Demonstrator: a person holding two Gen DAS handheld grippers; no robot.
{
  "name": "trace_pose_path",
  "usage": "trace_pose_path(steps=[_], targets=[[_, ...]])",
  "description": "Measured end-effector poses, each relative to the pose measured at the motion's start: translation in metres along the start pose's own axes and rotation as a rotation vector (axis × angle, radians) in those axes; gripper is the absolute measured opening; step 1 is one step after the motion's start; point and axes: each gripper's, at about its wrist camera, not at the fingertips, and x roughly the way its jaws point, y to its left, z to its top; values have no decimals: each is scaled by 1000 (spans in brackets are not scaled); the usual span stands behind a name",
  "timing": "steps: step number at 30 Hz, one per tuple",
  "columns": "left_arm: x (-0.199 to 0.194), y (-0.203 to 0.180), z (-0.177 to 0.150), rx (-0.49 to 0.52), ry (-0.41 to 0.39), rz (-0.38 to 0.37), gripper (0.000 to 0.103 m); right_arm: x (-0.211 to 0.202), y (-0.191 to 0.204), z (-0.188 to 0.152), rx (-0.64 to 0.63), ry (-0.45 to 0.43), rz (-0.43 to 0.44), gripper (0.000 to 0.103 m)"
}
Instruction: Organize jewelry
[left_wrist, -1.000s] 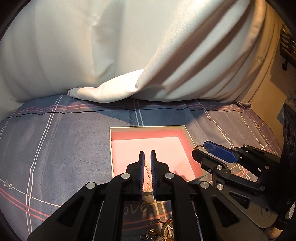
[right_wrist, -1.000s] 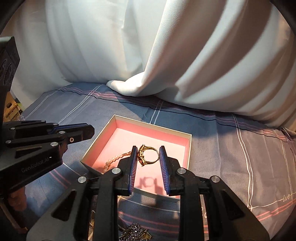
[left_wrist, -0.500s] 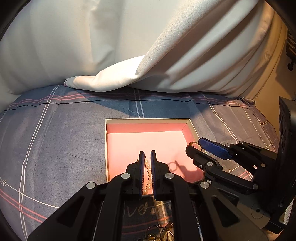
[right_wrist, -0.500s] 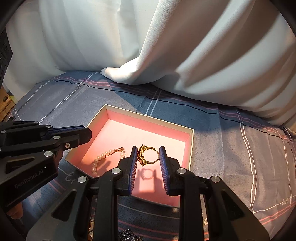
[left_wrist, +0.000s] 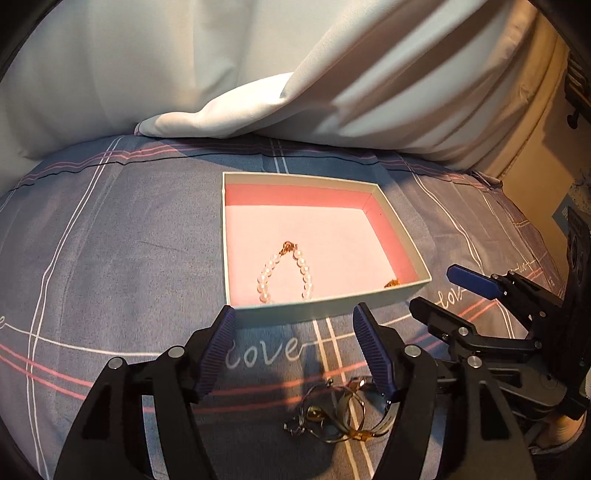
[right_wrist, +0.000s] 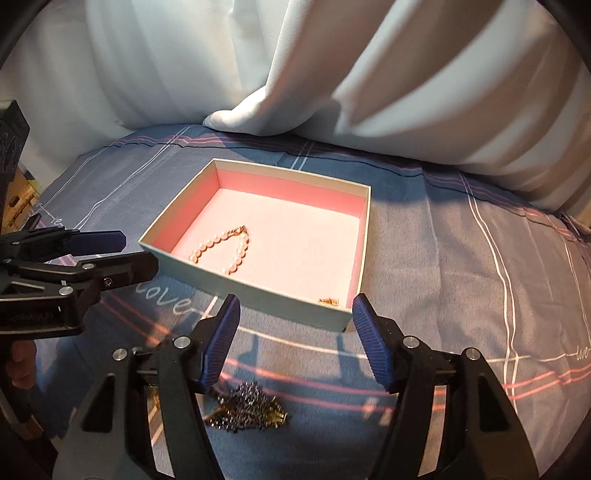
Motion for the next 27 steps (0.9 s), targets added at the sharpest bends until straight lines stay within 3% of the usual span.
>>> trace_pose_path(steps=[5,8,12,17,18,19,20,27], targets=[[6,2,-60,38,73,9,62,-7,6,-52,31,49,18,55],[4,-3,-78,96,55,39,60,-7,11,-70,52,57,32,53],[4,-3,-76,113,37,50,54,-5,13,-78,60,62,38,53],[15,-5,-70,146,35,86,39,-4,10,-76,61,67,33,53],[17,-7,-70,165,32,92,31,-4,11,-75,62,66,33,53],[19,-9,-71,181,34,94,16,-5,12,-74,60,62,33,53],[21,-10,-72,188,38,92,11,-5,14,-73,58,61,39,53],[13,-6,-69,146,10,68,4,-5,26,-63,34,42,62,53]])
